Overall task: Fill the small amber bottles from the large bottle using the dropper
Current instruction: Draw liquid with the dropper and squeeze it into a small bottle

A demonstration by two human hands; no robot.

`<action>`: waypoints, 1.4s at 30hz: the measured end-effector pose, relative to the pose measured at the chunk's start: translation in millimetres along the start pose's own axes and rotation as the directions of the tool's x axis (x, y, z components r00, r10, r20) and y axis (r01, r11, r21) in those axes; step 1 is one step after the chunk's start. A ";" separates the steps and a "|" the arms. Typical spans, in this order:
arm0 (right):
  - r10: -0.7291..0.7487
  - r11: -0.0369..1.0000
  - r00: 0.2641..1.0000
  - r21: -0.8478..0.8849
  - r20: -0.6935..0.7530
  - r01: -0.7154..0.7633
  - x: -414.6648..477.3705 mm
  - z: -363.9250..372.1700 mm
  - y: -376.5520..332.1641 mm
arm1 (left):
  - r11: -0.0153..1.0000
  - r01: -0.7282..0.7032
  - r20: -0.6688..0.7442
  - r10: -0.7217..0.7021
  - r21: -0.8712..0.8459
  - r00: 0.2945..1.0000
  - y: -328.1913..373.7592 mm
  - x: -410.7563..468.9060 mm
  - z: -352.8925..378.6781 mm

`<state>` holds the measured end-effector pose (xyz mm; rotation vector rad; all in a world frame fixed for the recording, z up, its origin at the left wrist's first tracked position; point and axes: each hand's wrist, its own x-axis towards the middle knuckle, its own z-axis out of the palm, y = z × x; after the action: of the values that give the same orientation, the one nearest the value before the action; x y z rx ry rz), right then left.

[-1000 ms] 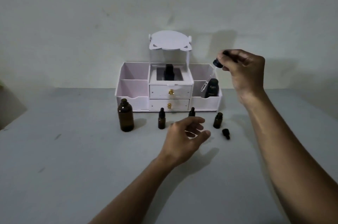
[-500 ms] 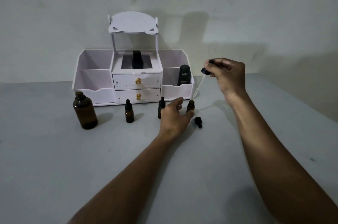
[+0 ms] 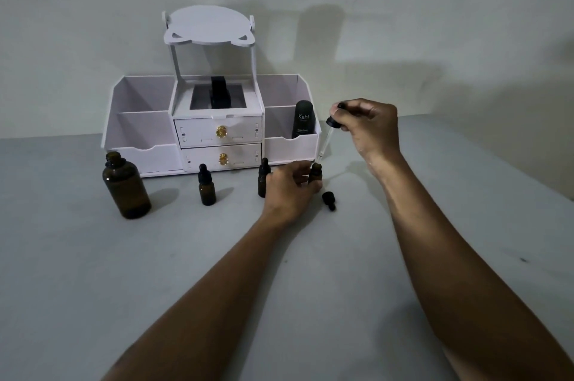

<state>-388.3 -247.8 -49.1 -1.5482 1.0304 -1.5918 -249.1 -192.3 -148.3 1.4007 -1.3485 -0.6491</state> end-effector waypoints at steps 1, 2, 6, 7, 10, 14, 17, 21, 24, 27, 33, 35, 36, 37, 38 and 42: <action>0.001 1.000 1.000 -0.003 0.000 -0.001 0.1 0.4 1.3 | 1.000 -0.007 -0.002 0.007 0.001 1.000 0.1 0.0 0.2; 0.001 1.000 1.000 -0.005 -0.001 -0.001 0.3 0.7 2.3 | 1.000 -0.017 -0.007 0.017 0.003 1.000 0.7 -0.4 0.3; -0.018 0.999 1.000 -0.034 -0.015 0.017 2.4 -0.4 2.4 | 0.999 -0.035 -0.015 0.035 0.014 0.999 5.3 -2.4 -0.9; -0.025 0.999 1.000 -0.047 -0.016 0.024 2.1 -0.5 2.6 | 0.999 -0.037 -0.015 0.037 0.016 0.999 5.3 -2.6 -1.2; -0.034 0.997 0.999 -0.075 -0.015 0.033 0.2 0.6 2.8 | 0.999 -0.034 -0.021 0.034 0.025 0.999 5.8 -3.1 -1.5; -0.039 0.996 0.999 -0.083 -0.032 0.036 -1.2 0.8 1.6 | 1.000 -0.025 -0.017 0.026 0.016 1.000 6.9 -3.7 -2.2; -0.040 0.995 0.999 -0.096 -0.034 0.036 -1.9 -0.5 -0.3 | 1.000 -0.024 -0.029 0.025 0.015 0.999 8.1 -4.1 -1.9; -0.031 0.994 0.999 -0.104 -0.008 0.030 -3.3 0.3 -1.5 | 1.000 -0.015 -0.039 0.015 0.012 0.999 9.5 -5.8 -1.8; -0.032 0.994 0.999 -0.103 -0.002 0.032 -3.8 0.5 -2.0 | 1.000 -0.007 -0.036 0.007 0.015 0.999 10.3 -6.6 -3.1; -0.046 0.996 0.999 -0.081 -0.003 0.046 -4.5 0.3 -5.2 | 0.999 0.024 -0.013 -0.023 0.034 1.000 12.0 -11.3 -7.4; -0.148 0.989 0.988 0.016 -0.032 0.148 -11.0 9.5 -37.8 | 0.999 0.027 0.090 -0.030 0.031 0.996 24.5 -47.3 -38.5; -0.165 0.985 0.986 0.058 -0.016 0.165 -15.3 18.7 -50.8 | 0.999 0.002 0.071 -0.005 0.033 0.997 29.5 -61.7 -59.6; -0.166 0.983 0.986 0.083 0.001 0.166 -17.8 26.3 -57.2 | 1.000 -0.021 0.036 0.020 0.022 0.999 31.1 -67.6 -72.6; -0.167 0.981 0.986 0.105 0.015 0.165 -19.9 33.5 -62.6 | 0.999 -0.049 -0.007 0.049 0.008 0.999 33.3 -72.6 -85.4; -0.165 0.978 0.986 0.133 0.034 0.159 -22.9 43.7 -68.3 | 0.997 -0.075 -0.058 0.075 0.004 0.995 34.1 -77.4 -100.8; -0.153 0.967 0.984 0.218 0.094 0.130 -36.6 86.2 -86.2 | 0.992 -0.128 -0.318 0.120 -0.003 0.941 27.4 -87.4 -164.4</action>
<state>-295.3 -183.0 9.0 -1.5717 0.6796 -1.6336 -130.8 -56.0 -95.1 1.3238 -1.1563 -0.3369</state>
